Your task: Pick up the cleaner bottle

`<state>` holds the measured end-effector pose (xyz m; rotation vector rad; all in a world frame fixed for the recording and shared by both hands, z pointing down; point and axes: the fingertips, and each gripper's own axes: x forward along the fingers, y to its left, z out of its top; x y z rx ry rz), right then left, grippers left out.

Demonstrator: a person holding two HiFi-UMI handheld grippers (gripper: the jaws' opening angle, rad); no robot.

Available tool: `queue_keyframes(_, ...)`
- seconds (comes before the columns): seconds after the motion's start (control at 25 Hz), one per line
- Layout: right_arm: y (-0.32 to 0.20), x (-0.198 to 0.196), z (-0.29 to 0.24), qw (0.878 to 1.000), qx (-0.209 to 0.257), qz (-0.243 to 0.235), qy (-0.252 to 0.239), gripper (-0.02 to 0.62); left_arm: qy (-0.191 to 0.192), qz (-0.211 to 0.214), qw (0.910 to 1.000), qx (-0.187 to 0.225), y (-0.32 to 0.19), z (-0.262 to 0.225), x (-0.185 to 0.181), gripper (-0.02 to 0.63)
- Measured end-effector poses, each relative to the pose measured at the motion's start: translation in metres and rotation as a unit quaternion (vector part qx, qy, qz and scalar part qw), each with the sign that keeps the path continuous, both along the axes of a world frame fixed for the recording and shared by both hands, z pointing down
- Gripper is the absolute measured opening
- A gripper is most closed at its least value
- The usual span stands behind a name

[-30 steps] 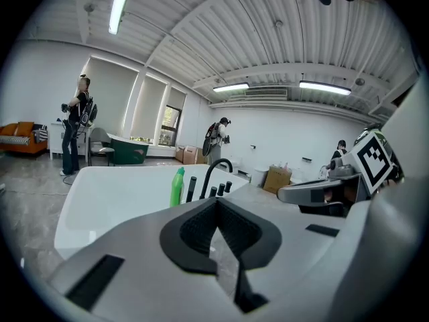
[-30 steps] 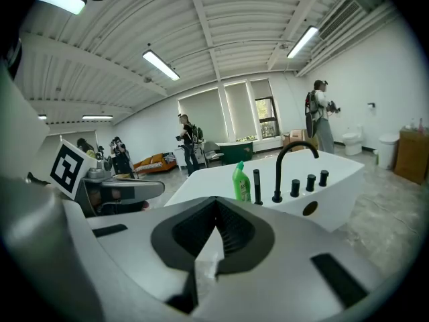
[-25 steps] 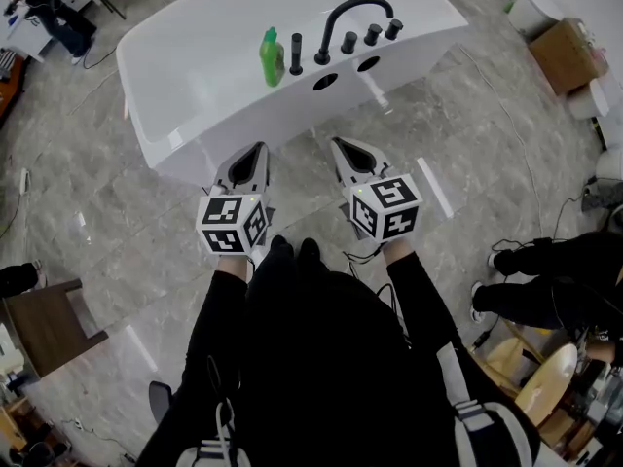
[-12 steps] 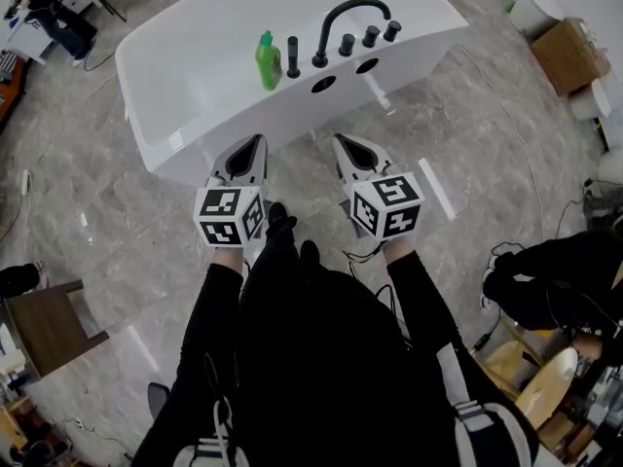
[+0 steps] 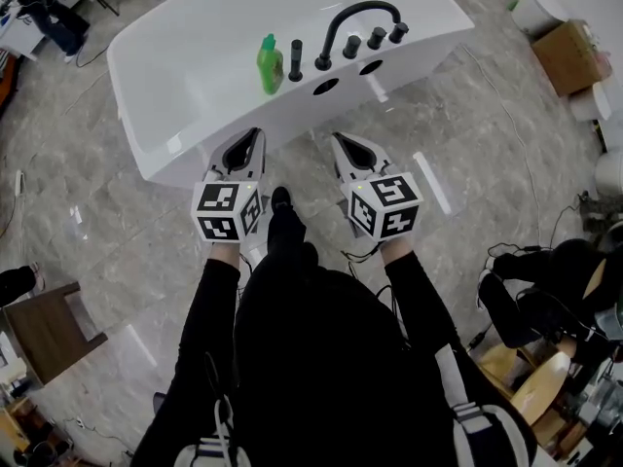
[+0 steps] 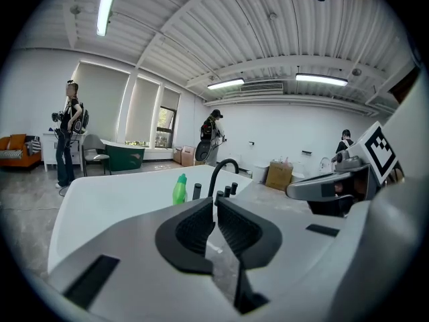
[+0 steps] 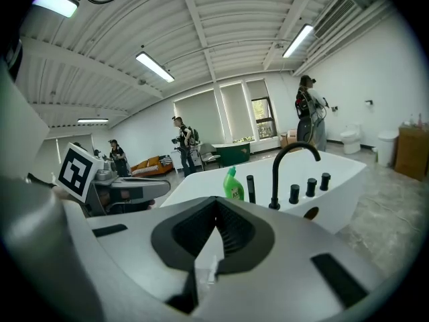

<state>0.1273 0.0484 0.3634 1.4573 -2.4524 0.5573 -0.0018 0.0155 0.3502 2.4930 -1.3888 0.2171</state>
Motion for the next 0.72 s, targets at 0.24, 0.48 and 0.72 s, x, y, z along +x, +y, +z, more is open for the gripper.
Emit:
queue_keyframes(0.24, -0.039, -0.004, 0.012, 1.0, -0.019, 0.01, 0.007, 0.002, -0.006, 0.005, 0.9999, -0.015, -0.044, 0.015, -0.006, 0.04)
queue_keyframes(0.48, -0.082, -0.006, 0.018, 0.999, -0.033, 0.028, 0.008, 0.002, -0.016, 0.02, 0.999, -0.035, -0.091, 0.03, -0.007, 0.103)
queue_keyframes(0.72, -0.114, -0.007, 0.025, 0.998, -0.041, 0.046, 0.01, 0.002, -0.05, 0.045, 0.9964, -0.052, -0.122, 0.052, -0.011, 0.198)
